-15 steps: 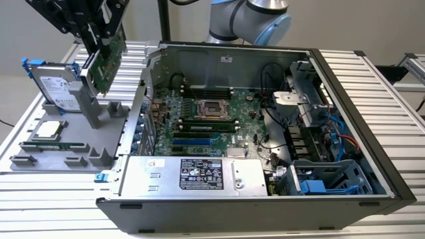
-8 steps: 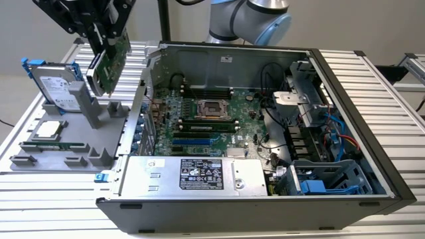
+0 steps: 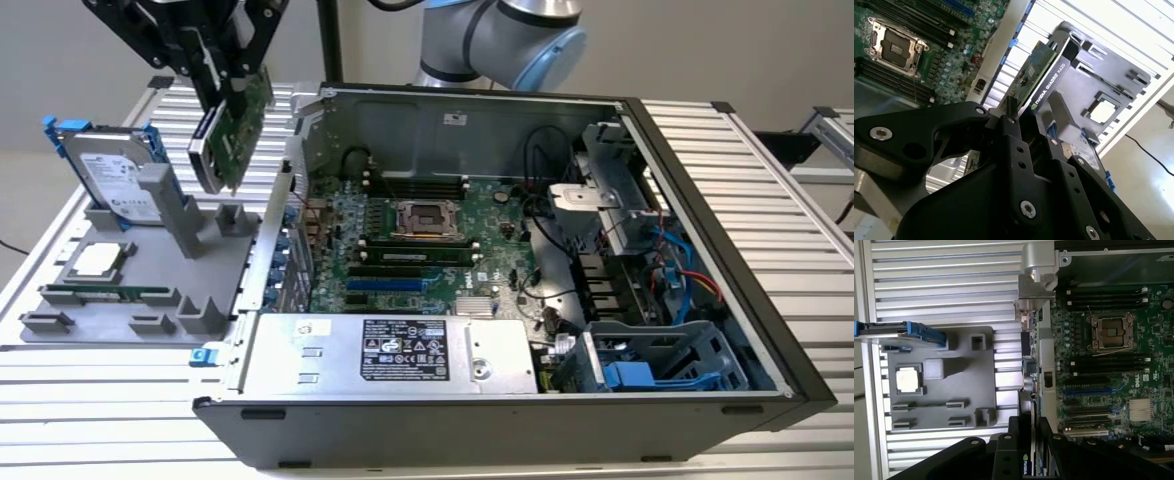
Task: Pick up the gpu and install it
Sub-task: 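Pick up the gpu and move the gpu toward the slot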
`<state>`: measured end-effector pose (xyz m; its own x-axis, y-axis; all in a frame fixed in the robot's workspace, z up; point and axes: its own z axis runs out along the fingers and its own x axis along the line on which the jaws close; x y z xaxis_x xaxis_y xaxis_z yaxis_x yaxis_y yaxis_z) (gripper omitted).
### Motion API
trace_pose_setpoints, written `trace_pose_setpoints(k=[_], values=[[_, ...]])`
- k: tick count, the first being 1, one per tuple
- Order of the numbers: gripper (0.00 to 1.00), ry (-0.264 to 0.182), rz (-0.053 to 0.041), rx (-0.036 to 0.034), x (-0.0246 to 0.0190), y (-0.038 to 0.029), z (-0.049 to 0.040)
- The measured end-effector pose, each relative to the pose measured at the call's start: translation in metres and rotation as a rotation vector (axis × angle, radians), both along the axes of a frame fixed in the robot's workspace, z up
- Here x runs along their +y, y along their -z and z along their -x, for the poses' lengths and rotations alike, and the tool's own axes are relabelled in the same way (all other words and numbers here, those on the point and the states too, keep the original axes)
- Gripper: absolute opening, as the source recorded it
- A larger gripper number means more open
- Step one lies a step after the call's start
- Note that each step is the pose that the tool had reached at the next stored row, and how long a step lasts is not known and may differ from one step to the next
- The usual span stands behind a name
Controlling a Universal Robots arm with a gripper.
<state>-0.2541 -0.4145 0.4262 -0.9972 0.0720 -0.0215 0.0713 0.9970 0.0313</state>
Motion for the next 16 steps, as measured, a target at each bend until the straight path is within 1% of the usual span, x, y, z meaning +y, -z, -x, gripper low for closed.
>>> trace_pose_setpoints(k=[16], values=[[0.00, 0.000, 0.0000, 0.0000, 0.0000, 0.0000, -0.0253]])
